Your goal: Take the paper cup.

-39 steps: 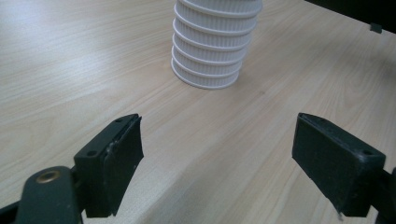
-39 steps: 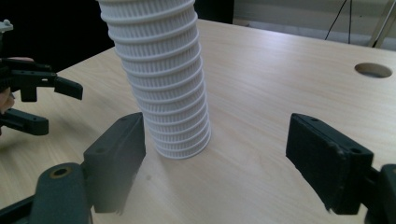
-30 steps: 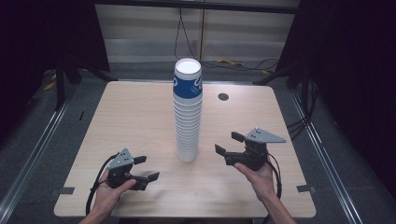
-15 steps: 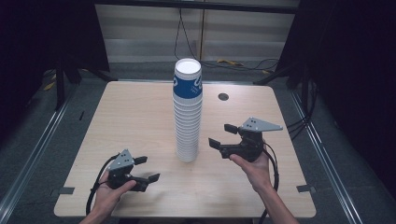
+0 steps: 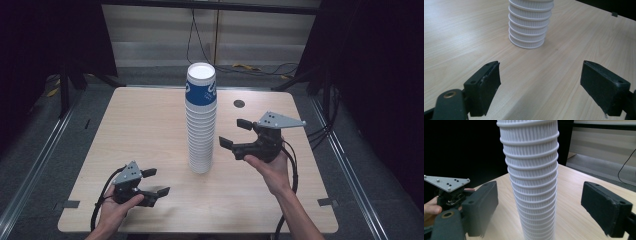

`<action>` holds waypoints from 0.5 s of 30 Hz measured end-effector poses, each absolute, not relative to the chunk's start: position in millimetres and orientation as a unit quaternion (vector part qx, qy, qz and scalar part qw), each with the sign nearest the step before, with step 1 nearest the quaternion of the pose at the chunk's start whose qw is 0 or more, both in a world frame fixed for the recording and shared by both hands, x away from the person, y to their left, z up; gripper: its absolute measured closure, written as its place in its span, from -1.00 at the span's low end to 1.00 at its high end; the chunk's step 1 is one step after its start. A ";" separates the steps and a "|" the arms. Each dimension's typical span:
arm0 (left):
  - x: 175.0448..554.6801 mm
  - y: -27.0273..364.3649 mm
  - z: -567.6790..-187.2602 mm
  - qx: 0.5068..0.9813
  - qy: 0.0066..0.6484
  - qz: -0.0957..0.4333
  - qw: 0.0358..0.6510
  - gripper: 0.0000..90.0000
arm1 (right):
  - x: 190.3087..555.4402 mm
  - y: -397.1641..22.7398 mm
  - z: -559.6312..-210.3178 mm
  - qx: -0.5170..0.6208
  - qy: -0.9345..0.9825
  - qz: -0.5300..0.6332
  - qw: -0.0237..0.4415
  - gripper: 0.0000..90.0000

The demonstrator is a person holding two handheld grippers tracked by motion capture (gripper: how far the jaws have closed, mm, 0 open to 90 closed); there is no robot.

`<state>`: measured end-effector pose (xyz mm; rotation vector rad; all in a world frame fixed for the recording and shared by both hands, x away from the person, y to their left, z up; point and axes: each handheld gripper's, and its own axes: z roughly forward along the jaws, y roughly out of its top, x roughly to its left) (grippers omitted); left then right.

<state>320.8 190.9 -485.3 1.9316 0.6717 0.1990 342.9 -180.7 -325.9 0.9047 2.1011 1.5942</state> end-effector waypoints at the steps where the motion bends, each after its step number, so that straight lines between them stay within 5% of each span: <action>1: 320.8 190.5 -485.5 0.805 0.280 0.082 0.517 -0.64 | 343.7 -180.3 -323.4 0.318 0.741 0.564 0.178 -0.67; 15: 321.1 191.8 -484.7 0.800 0.285 0.083 0.521 -0.64 | 353.4 -169.3 -285.4 0.288 0.745 0.573 0.186 -0.62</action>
